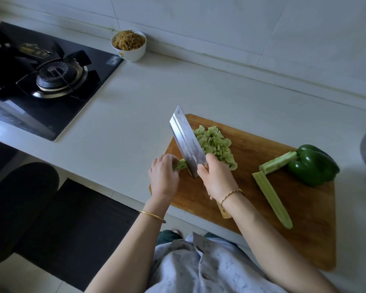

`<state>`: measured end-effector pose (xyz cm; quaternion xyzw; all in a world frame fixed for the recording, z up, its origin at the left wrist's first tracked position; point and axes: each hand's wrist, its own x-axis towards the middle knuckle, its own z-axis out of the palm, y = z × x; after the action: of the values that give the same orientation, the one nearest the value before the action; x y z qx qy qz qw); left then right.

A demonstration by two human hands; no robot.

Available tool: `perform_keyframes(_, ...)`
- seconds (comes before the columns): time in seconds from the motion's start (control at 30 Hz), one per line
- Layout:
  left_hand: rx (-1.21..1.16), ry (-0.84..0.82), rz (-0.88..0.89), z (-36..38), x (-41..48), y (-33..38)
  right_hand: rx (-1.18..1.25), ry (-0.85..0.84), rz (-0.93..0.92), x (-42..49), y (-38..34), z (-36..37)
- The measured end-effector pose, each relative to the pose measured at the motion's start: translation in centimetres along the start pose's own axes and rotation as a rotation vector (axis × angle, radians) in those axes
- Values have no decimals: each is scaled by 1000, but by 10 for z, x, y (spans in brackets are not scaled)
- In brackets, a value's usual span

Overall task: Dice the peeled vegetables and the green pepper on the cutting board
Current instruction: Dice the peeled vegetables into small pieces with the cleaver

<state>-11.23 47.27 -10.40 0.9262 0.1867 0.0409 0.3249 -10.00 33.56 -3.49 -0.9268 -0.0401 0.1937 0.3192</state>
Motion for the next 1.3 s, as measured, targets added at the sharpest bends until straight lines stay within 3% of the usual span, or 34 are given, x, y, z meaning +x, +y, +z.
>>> perform_keyframes(0.2, -7, 3, 15, 1, 1, -3, -65, -19, 18, 3, -4, 9)
perform_keyframes(0.57, -21, -5, 22, 4, 5, -5, 64, 48, 7, 3, 4, -1)
perform_keyframes(1.07, -26, -11, 40, 0, 2, -3, -97, -4, 4, 5, -4, 10)
perform_keyframes(1.3, -35, 4, 34, 3, 3, -4, 17, 31, 22, 4, 1, 3)
